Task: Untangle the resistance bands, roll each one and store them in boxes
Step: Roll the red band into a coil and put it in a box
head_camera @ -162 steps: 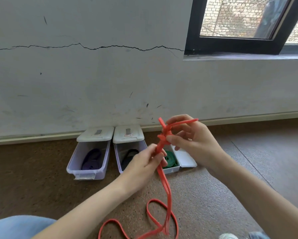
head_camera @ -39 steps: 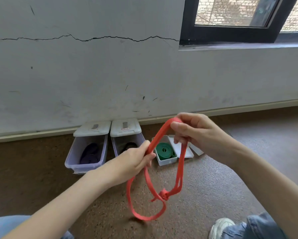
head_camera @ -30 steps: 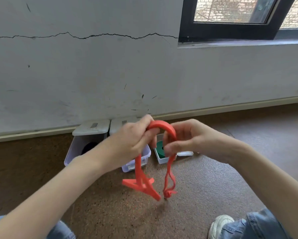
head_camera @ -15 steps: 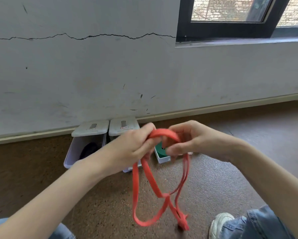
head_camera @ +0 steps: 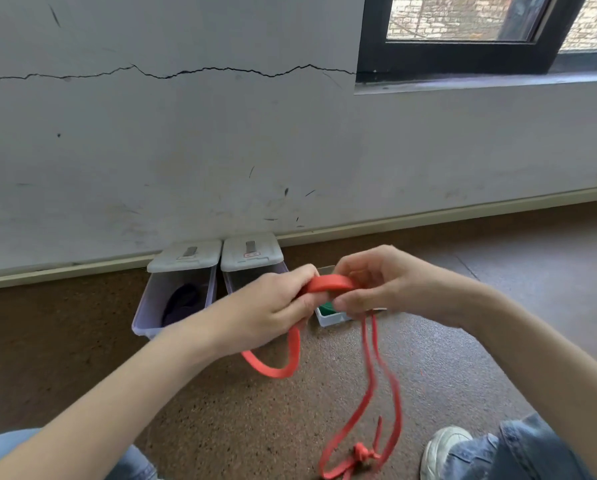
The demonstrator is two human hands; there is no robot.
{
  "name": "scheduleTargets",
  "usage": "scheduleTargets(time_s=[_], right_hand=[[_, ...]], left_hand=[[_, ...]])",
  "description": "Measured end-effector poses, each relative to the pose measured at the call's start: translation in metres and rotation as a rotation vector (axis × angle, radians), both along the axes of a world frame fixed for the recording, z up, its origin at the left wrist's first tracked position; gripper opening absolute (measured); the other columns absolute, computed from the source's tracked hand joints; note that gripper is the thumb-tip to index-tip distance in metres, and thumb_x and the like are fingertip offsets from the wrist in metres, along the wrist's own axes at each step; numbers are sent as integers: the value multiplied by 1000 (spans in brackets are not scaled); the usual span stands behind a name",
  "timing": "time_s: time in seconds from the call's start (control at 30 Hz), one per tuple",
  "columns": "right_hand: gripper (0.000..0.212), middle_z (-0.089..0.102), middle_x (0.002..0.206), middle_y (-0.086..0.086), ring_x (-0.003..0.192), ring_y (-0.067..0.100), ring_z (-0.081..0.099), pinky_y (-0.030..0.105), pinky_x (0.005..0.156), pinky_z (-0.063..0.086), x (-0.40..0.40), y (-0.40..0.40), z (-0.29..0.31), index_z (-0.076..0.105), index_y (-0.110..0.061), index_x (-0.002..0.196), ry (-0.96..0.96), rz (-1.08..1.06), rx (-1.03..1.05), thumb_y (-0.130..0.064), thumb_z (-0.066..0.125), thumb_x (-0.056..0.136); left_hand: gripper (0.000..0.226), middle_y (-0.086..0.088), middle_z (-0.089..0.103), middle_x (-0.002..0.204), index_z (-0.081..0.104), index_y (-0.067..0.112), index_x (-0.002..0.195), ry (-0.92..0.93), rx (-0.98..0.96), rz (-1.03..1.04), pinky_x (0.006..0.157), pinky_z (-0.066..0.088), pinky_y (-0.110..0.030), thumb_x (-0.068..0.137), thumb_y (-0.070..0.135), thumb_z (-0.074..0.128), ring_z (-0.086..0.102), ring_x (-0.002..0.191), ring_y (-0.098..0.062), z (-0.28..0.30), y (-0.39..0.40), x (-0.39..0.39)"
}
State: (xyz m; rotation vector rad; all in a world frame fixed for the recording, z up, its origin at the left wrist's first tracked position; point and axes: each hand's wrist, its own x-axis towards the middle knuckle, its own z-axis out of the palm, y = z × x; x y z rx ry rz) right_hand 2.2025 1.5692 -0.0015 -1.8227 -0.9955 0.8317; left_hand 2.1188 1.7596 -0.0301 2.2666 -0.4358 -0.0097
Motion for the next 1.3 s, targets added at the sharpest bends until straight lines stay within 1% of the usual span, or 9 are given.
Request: scheduleTargets(time_s=[0.2, 0.33, 0.43, 0.57, 0.7, 0.83, 1.0, 1.1, 1.3], right_hand=[[22, 48, 59, -5, 59, 11, 45, 22, 60, 44, 14, -8, 5, 63, -5, 81, 29, -171, 167, -27, 61, 78], [14, 63, 67, -1, 65, 9, 59, 16, 61, 47, 7, -5, -3, 65, -8, 85, 45, 47, -14, -20, 68, 80], [21, 52, 58, -5, 56, 6, 47, 15, 54, 40, 2, 4, -9, 65, -6, 84, 26, -18, 40, -27, 62, 83], [26, 48, 58, -7, 55, 7, 44, 19, 58, 42, 15, -7, -1, 64, -5, 85, 81, -171, 132, -29, 58, 80], [20, 68, 76, 2, 69, 9, 62, 14, 62, 47, 11, -8, -4, 63, -5, 98, 29, -34, -46, -19, 64, 84], [18, 60, 71, 12, 62, 15, 52, 21, 57, 44, 2, 8, -14, 59, -9, 98, 3, -130, 83, -11, 67, 82], [5, 52, 60, 6, 53, 13, 45, 22, 50, 37, 19, -1, -14, 57, -9, 83, -180, -411, 197, -8, 61, 87], [8, 55, 62, 8, 50, 13, 40, 22, 48, 34, 25, -4, -21, 53, -8, 82, -129, -539, 214, -9, 58, 89], [7, 63, 69, 10, 42, 3, 37, 15, 44, 30, 28, -6, -37, 54, -6, 85, -211, -611, 116, -9, 60, 89]], left_hand=[[19, -7, 62, 82, 42, 15, 90, 135, 22, 94, 76, 50, -38, 97, 32, 36, 61, 77, -18, -17, 7, -1], [29, 4, 61, 74, 43, 21, 84, 10, 5, 48, 66, 46, -22, 95, 45, 31, 57, 68, -5, -13, -3, -1], [24, 7, 59, 73, 43, 17, 88, 41, 44, -7, 63, 44, -15, 96, 38, 35, 56, 67, -1, -18, -9, 0], [18, 2, 60, 79, 42, 19, 89, 108, 1, 55, 76, 50, -28, 96, 34, 34, 60, 76, -11, -22, 3, 1], [23, 10, 58, 72, 43, 26, 83, 52, -28, 64, 67, 47, -20, 89, 45, 33, 59, 69, -1, -15, 4, 1], [25, 9, 58, 75, 48, 17, 92, 107, 26, 28, 66, 51, -25, 94, 40, 38, 62, 73, -9, -21, -7, 5], [2, 12, 64, 80, 58, 27, 92, 243, -119, 210, 69, 53, -19, 91, 26, 57, 62, 74, 1, -38, 27, 9], [11, 2, 66, 76, 64, 21, 81, 192, -64, 464, 63, 55, -25, 89, 14, 61, 62, 67, -8, -50, 39, 11], [13, -9, 68, 73, 58, 7, 87, 206, -1010, 742, 54, 54, -17, 80, -3, 63, 69, 57, -11, -29, 34, 18]])
